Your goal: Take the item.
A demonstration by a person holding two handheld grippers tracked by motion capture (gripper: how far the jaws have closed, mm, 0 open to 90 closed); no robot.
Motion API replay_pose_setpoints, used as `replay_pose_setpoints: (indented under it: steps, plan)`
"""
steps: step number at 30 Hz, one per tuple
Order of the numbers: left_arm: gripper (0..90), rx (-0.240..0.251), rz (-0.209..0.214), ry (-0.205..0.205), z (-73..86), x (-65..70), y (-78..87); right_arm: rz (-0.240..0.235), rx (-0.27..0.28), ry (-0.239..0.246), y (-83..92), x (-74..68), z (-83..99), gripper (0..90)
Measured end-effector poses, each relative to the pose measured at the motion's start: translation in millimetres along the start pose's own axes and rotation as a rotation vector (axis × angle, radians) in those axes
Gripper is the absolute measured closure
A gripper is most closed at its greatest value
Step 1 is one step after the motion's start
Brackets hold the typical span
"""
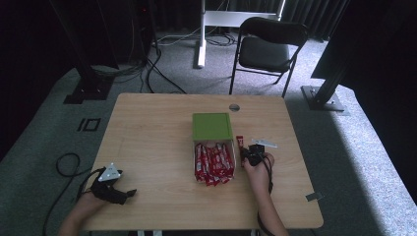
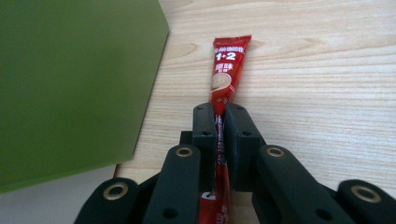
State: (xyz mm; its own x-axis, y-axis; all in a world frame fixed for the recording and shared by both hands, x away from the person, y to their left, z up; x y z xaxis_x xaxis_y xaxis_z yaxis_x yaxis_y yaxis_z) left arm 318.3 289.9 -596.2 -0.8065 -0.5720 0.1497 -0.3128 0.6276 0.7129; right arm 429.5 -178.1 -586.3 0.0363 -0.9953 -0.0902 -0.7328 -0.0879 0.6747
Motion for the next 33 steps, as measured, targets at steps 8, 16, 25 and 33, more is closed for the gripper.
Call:
replay_pose_setpoints:
  steps: [8, 16, 25, 33]
  plan:
    - [1.6, 0.000, 0.000, 0.000, 0.0, 0.0, 0.0, -0.014, 0.007, -0.011, 3.9, 2.4, -3.2, 69.8]
    - [1.6, 0.000, 0.000, 0.000, 0.0, 0.0, 0.0, -0.045, 0.053, -0.018, 14.3, 6.6, -10.6, 51.4]
    - [1.6, 0.000, 0.000, 0.000, 0.0, 0.0, 0.0, -0.085, 0.079, 0.006, 24.8, 10.0, -10.8, 34.2]
    - [1.6, 0.000, 0.000, 0.000, 0.0, 0.0, 0.0, -0.076, 0.079, 0.076, 34.1, 23.1, -5.9, 24.6]
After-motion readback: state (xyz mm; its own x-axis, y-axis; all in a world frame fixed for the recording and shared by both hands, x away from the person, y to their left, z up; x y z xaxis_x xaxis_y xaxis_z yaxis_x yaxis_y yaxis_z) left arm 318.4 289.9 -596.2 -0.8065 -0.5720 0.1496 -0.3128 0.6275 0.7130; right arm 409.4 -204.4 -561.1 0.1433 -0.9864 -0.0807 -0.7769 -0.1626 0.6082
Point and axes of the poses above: each handheld gripper's, and its own axes: y roughly backward along the jaws, z roughly out of its underside, x roughly to its right, the point moved 6 cm from there along -y, roughly forward along the jaws, and after that the axes turned 13 degrees about z, right-handed, at the moved point
